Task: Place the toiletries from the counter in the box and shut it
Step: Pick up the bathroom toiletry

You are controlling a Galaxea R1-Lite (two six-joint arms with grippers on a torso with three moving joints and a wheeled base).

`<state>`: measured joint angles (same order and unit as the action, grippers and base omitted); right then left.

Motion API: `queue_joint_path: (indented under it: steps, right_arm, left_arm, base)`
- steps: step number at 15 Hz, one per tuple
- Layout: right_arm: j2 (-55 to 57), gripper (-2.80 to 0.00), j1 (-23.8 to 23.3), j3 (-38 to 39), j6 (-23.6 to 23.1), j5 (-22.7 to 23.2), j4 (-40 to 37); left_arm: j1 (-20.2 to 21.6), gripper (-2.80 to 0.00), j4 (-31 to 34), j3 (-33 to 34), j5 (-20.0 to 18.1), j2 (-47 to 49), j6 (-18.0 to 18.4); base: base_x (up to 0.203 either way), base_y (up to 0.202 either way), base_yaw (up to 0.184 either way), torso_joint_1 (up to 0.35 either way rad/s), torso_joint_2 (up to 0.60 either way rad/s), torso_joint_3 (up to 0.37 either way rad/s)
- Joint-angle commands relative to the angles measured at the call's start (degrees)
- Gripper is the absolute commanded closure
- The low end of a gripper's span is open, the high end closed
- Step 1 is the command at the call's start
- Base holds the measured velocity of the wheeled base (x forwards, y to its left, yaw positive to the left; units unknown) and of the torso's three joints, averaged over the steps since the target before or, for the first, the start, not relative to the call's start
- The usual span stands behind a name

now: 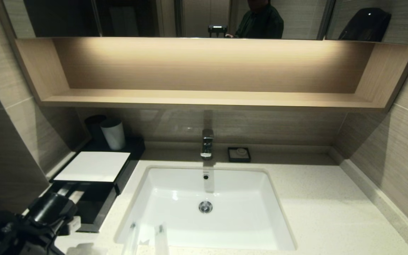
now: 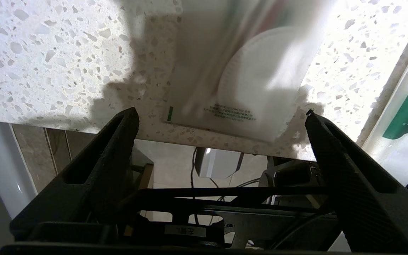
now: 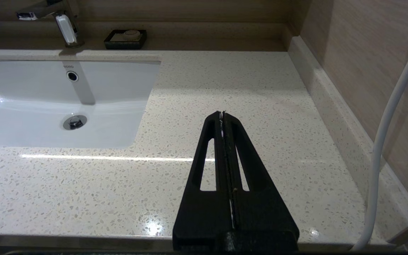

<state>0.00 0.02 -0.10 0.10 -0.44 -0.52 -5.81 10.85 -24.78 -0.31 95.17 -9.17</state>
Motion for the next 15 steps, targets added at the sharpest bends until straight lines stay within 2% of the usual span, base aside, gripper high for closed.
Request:
queue_joint_path:
  steps: [1, 4, 15]
  right_arm:
    - [0.00, 0.00, 0.06, 0.01, -0.01, 0.00, 0.00]
    - [0.00, 0.00, 0.04, 0.01, -0.01, 0.00, 0.00]
    - [0.00, 0.00, 0.01, 0.01, -0.01, 0.00, 0.00]
  left_arm:
    - [-0.12, -2.80, 0.05, 0.84, 2.03, -0.49, -0.10]
    - [-0.34, -2.80, 0.05, 1.45, 3.69, -2.10, -0.14]
    - [-0.60, -2.80, 0.05, 0.79, 2.95, -1.30, -0.32]
  base:
    - [0.000, 0.000, 0.000, 0.000, 0.00, 0.000]
    - [0.000, 0.000, 0.000, 0.000, 0.00, 0.000]
    - [0.000, 0.000, 0.000, 0.000, 0.00, 0.000]
